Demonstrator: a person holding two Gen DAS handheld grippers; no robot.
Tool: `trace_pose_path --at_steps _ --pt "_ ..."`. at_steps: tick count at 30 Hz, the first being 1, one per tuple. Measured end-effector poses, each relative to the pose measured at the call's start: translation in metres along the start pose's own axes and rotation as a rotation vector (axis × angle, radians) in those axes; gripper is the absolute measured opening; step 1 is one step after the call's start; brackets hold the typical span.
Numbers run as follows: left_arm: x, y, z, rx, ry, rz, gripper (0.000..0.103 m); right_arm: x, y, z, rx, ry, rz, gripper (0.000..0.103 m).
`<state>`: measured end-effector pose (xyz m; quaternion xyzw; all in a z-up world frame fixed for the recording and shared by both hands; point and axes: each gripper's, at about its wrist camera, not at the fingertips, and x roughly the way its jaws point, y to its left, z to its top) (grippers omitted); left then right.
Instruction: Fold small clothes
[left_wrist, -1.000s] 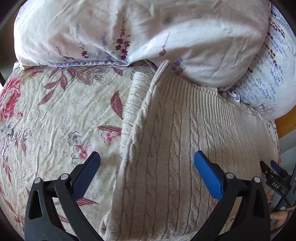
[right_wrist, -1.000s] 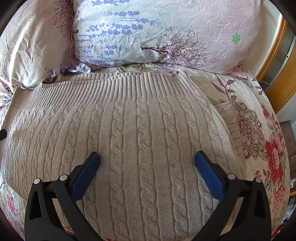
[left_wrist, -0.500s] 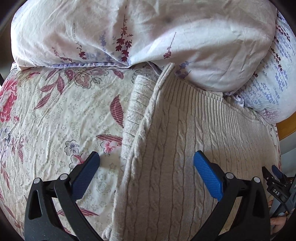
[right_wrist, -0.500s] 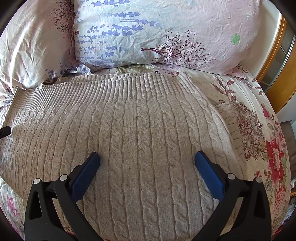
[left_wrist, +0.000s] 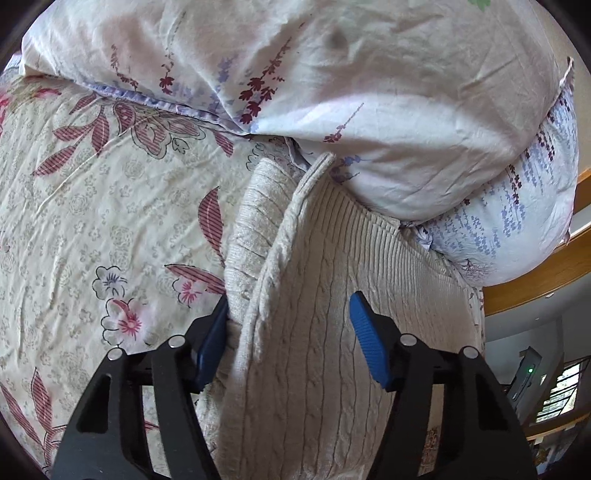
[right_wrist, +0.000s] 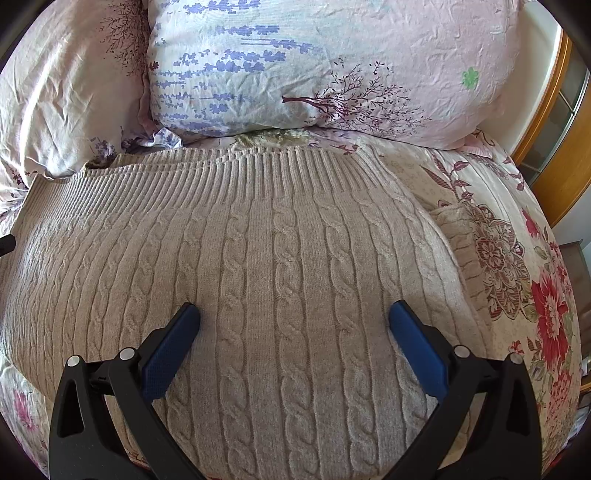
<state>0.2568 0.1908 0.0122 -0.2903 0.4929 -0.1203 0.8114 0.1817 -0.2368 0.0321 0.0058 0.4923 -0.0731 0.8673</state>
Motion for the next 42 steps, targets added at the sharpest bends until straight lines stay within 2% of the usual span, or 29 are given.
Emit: trace_pose_path --at_steps 2,4,5,6,9,11,14,16,18,19,20,21,22,23,25,30,36,39,42 --pt "-0.006 0.015 -0.006 -0.051 -0.011 -0.034 0.053 0.000 0.000 0.000 0.000 0.000 0.001 0.102" --pt "-0.010 0.027 -0.006 -0.097 -0.016 -0.046 0.034 0.000 0.000 0.000 0.001 0.000 0.000 0.102" --pt "-0.010 0.033 -0.006 -0.119 -0.010 -0.053 0.029 0.000 0.000 0.000 0.001 0.000 0.000 0.102" --pt "-0.011 0.039 -0.007 -0.141 -0.003 -0.071 0.024 0.000 0.000 0.000 0.001 0.000 0.000 0.102" --pt "-0.013 0.048 -0.009 -0.174 -0.005 -0.115 0.020 0.000 0.000 0.000 0.001 0.000 0.000 0.102" --pt "-0.013 0.049 -0.010 -0.173 -0.006 -0.118 0.020 0.000 0.000 0.000 0.001 0.000 0.000 0.102" --pt "-0.012 0.048 -0.008 -0.149 -0.011 -0.097 0.030 0.000 0.000 0.000 0.000 0.001 0.001 0.102" --pt "-0.012 0.043 -0.005 -0.116 -0.005 -0.113 0.047 0.000 0.001 0.000 -0.001 0.001 0.003 0.102" --pt "-0.008 0.030 -0.003 -0.064 0.007 -0.101 0.058 0.001 0.001 0.000 -0.001 0.000 0.002 0.102" --pt "-0.005 0.023 -0.003 -0.043 0.011 -0.081 0.059 0.001 0.001 0.000 -0.001 0.000 0.003 0.102" --pt "-0.004 0.019 -0.002 -0.029 0.014 -0.065 0.058 0.001 0.002 0.000 -0.001 -0.001 0.003 0.102" --pt "-0.002 0.017 -0.002 -0.030 0.019 -0.064 0.047 0.001 0.001 -0.001 -0.002 0.000 0.003 0.102" --pt "0.001 0.019 -0.002 -0.047 0.030 -0.083 0.024 0.001 0.001 -0.001 -0.002 0.000 0.003 0.102" --pt "0.004 0.020 -0.002 -0.073 0.036 -0.107 0.021 0.001 0.001 -0.001 -0.002 0.001 0.004 0.102" --pt "0.002 0.022 -0.003 -0.098 0.021 -0.138 0.019 0.001 0.002 -0.002 -0.001 0.000 0.005 0.102" --pt "-0.008 0.007 -0.005 -0.085 0.000 -0.208 0.016 0.002 0.000 -0.002 -0.001 0.001 0.011 0.102" --pt "-0.023 -0.039 -0.006 -0.042 -0.009 -0.321 0.016 -0.002 -0.011 0.004 0.017 -0.004 0.047 0.102" --pt "-0.024 -0.067 -0.008 -0.036 -0.009 -0.383 0.015 -0.009 -0.023 0.008 0.044 -0.029 0.026 0.102" --pt "-0.021 -0.098 -0.011 -0.021 -0.001 -0.419 0.014 -0.018 -0.043 0.013 0.098 -0.059 0.047 0.102"
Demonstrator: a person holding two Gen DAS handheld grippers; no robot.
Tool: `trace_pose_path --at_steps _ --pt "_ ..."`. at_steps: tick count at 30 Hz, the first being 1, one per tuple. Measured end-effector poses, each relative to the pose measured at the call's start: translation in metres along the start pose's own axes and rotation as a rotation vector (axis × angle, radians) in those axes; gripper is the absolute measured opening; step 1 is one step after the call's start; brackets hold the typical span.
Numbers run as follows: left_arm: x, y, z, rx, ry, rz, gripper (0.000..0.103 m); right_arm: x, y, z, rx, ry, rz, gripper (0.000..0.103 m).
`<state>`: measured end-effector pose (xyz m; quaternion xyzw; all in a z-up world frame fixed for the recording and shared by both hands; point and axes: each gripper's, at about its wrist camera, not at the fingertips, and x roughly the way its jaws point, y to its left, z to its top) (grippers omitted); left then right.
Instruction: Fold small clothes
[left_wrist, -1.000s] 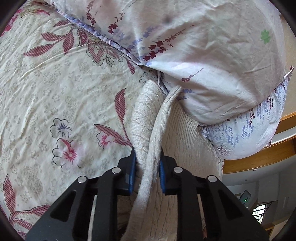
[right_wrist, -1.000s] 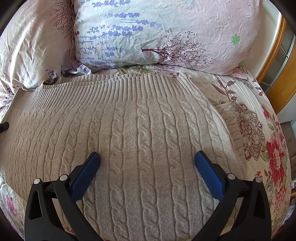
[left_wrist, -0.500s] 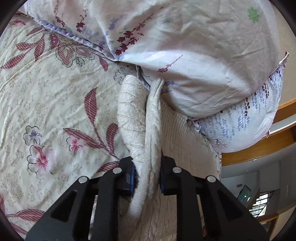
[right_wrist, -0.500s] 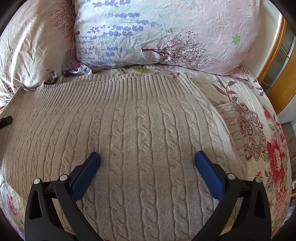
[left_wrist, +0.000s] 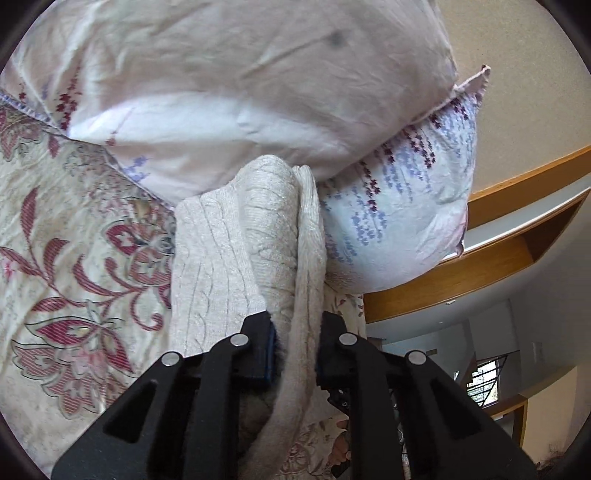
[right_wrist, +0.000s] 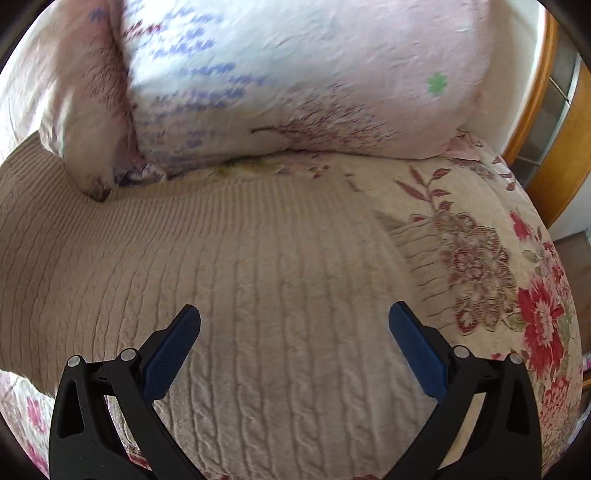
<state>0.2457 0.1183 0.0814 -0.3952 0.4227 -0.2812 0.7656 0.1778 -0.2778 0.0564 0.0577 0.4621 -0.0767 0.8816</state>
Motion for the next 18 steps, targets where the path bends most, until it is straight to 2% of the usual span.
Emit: trace_pose_path --at_steps 5,11,18 --pt "0.033 -0.032 -0.006 -0.004 0.039 -0.068 0.014 -0.018 -0.036 0.009 0.107 -0.051 0.061 0.102" --pt "0.086 -0.067 -0.015 0.012 0.121 -0.124 0.014 -0.033 -0.091 0.006 0.258 -0.082 0.123 0.102" --pt "0.176 -0.111 -0.040 0.051 0.264 -0.122 0.014 -0.039 -0.144 -0.008 0.407 -0.084 0.141 0.102"
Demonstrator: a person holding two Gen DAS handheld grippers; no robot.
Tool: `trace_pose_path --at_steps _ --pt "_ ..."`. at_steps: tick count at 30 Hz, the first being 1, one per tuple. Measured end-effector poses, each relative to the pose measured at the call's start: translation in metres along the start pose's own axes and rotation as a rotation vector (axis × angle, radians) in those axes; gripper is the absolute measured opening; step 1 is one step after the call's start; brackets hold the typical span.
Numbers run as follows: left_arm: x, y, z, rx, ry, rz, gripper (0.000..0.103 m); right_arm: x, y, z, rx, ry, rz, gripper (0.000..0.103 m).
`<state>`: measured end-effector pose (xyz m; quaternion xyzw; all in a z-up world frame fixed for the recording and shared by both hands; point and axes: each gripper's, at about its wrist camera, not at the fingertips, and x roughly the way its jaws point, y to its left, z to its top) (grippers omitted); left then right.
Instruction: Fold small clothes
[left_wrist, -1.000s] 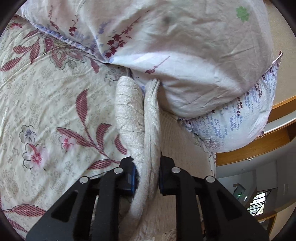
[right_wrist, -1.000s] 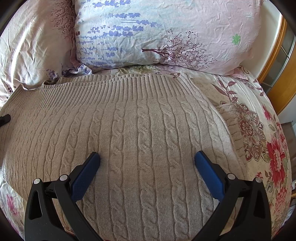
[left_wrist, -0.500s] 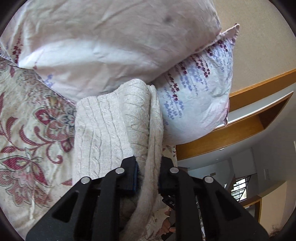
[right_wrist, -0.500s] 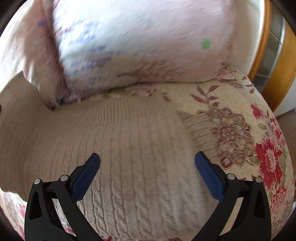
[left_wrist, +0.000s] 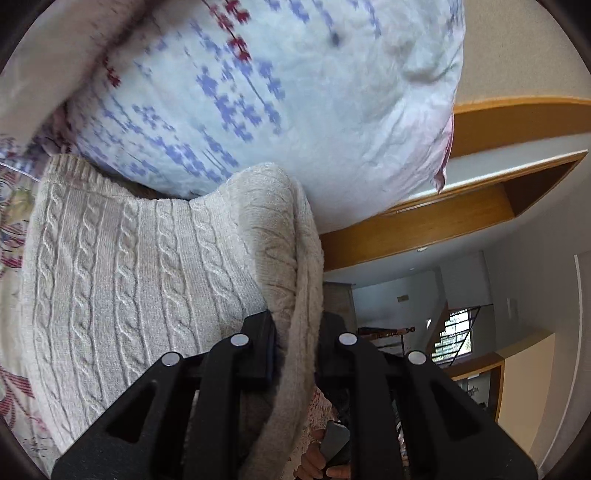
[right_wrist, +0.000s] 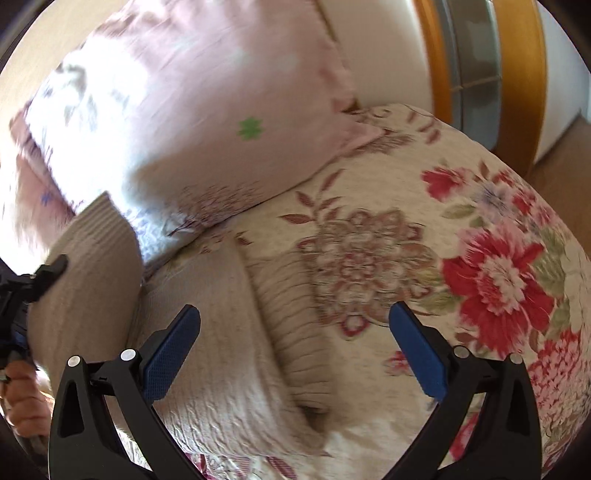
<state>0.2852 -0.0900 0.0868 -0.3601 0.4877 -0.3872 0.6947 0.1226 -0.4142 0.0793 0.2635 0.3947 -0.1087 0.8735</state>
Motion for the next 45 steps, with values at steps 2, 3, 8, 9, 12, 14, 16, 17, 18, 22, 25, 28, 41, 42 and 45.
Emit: trace_pose_path --at_steps 2,3,8,9,12,14,16,17,18,22,25,28,41,42,45 --pt "0.029 -0.008 -0.005 0.032 0.051 0.033 0.014 -0.001 -0.008 0.000 0.011 0.000 -0.005 0.102" --pt "0.043 -0.010 -0.006 0.043 0.078 0.048 0.014 -0.003 -0.012 -0.001 0.018 -0.001 -0.009 0.102" --pt "0.094 -0.015 -0.014 0.054 0.174 0.084 0.014 -0.008 -0.029 0.001 0.067 -0.011 -0.007 0.102" --pt "0.102 -0.015 -0.015 0.059 0.196 0.090 0.015 -0.008 -0.032 0.002 0.079 -0.012 -0.005 0.102" --pt "0.121 -0.017 -0.016 0.045 0.245 0.078 0.029 -0.008 -0.039 0.005 0.108 -0.010 0.002 0.102" --pt "0.128 -0.025 -0.014 0.060 0.267 0.024 0.037 -0.007 -0.042 0.007 0.118 -0.008 0.011 0.102" --pt "0.124 -0.041 -0.013 0.140 0.254 0.006 0.057 -0.007 -0.043 0.010 0.127 -0.006 0.027 0.102" --pt "0.119 -0.049 -0.013 0.183 0.236 0.007 0.062 -0.007 -0.044 0.011 0.132 -0.006 0.041 0.102" --pt "0.109 -0.052 -0.014 0.218 0.215 0.010 0.069 -0.008 -0.044 0.012 0.140 -0.005 0.065 0.102" --pt "0.072 -0.066 -0.010 0.365 0.118 0.160 0.081 -0.006 -0.037 0.020 0.136 0.033 0.206 0.092" --pt "0.038 -0.056 -0.012 0.418 0.031 0.306 0.082 0.003 -0.017 0.026 0.067 0.081 0.234 0.082" --pt "0.012 -0.043 -0.011 0.435 -0.042 0.425 0.085 0.017 0.007 0.026 -0.014 0.141 0.219 0.066" --pt "-0.020 0.016 -0.021 0.342 -0.075 0.529 0.087 0.043 0.013 0.031 -0.033 0.164 0.051 0.008" --pt "-0.019 0.016 -0.022 0.350 -0.078 0.533 0.088 0.049 0.009 0.029 -0.021 0.193 0.040 0.008" --pt "-0.009 0.022 -0.025 0.363 -0.054 0.551 0.089 0.059 0.001 0.023 0.034 0.250 0.074 0.015"
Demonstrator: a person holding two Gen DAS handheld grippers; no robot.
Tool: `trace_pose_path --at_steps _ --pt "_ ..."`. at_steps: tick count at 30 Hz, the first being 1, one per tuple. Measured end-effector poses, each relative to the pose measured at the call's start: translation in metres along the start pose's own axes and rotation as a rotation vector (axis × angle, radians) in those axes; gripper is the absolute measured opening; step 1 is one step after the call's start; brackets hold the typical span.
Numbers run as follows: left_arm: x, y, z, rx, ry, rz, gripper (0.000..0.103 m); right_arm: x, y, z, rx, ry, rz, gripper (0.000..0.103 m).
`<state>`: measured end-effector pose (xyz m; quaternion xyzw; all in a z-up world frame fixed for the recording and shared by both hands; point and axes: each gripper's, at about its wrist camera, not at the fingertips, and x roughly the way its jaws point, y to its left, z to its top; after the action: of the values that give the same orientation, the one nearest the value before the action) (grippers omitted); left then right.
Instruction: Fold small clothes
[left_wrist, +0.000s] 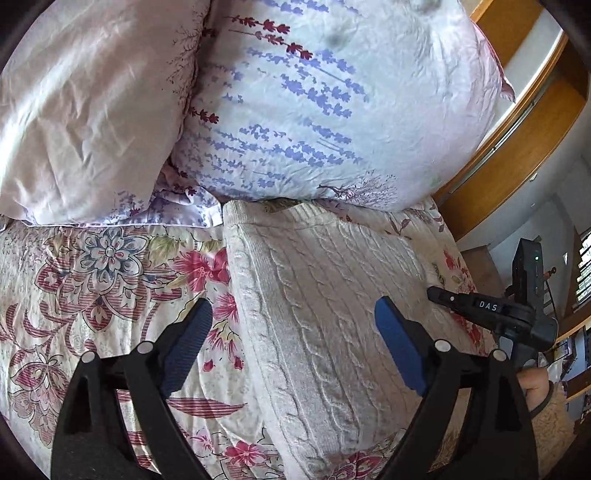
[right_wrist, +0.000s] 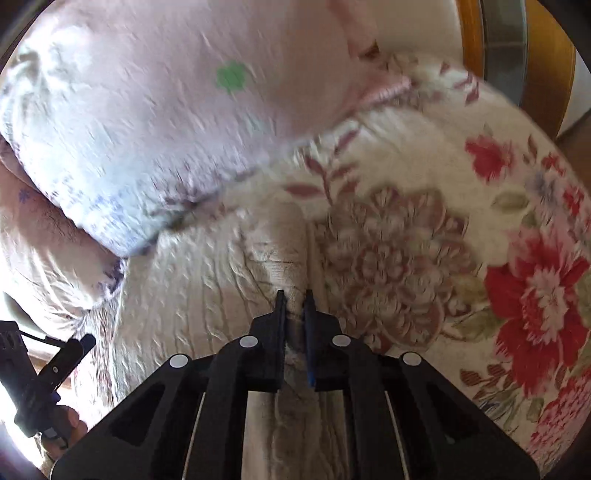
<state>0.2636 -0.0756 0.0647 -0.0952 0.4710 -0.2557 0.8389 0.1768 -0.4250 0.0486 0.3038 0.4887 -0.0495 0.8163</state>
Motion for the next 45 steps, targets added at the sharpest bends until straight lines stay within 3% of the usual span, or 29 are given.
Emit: trace_pose_path --at_steps 1,2,3,4,11,18,21,27,29,31,35,38,41,44,45 --pt "0.003 -0.001 -0.002 0.010 0.006 0.004 0.089 -0.004 -0.004 0.000 0.033 -0.002 0.024 0.034" --pt "0.006 -0.002 -0.003 0.020 0.008 0.004 0.089 -0.005 -0.009 0.000 0.064 0.002 0.039 0.075" --pt "0.009 -0.004 -0.004 0.033 0.012 0.004 0.089 -0.009 -0.013 -0.001 0.088 -0.003 0.055 0.092" --pt "0.013 -0.006 -0.004 0.052 0.020 0.012 0.090 -0.011 -0.015 -0.001 0.094 -0.006 0.080 0.100" --pt "0.032 -0.023 -0.005 0.172 0.075 0.113 0.090 0.003 -0.016 -0.009 0.090 0.086 0.141 0.100" --pt "0.047 -0.021 -0.008 0.163 0.130 0.119 0.090 0.013 -0.014 -0.018 0.077 0.133 0.194 0.099" --pt "0.055 -0.024 -0.008 0.158 0.137 0.113 0.090 0.017 -0.014 -0.022 0.084 0.144 0.255 0.090" --pt "0.060 -0.018 -0.009 0.095 0.154 0.041 0.086 0.021 -0.015 -0.033 0.107 0.163 0.357 0.079" --pt "0.057 -0.009 -0.009 0.036 0.143 -0.003 0.079 0.024 -0.018 -0.038 0.133 0.164 0.392 0.064" --pt "0.054 0.000 -0.008 -0.023 0.133 -0.048 0.069 0.024 -0.028 -0.043 0.179 0.168 0.432 0.059" --pt "0.052 0.017 -0.007 -0.103 0.134 -0.108 0.063 0.025 -0.039 -0.045 0.238 0.163 0.456 0.058" --pt "0.057 0.021 -0.009 -0.102 0.163 -0.080 0.077 0.025 -0.034 -0.043 0.208 0.164 0.407 0.059" --pt "0.062 0.021 -0.014 -0.126 0.189 -0.116 0.082 0.026 -0.026 -0.044 0.170 0.163 0.397 0.064" --pt "0.063 0.016 -0.014 -0.106 0.194 -0.109 0.080 0.028 -0.025 -0.043 0.185 0.178 0.421 0.063" --pt "0.061 0.017 -0.014 -0.115 0.187 -0.117 0.074 0.031 -0.020 -0.044 0.177 0.187 0.427 0.063"
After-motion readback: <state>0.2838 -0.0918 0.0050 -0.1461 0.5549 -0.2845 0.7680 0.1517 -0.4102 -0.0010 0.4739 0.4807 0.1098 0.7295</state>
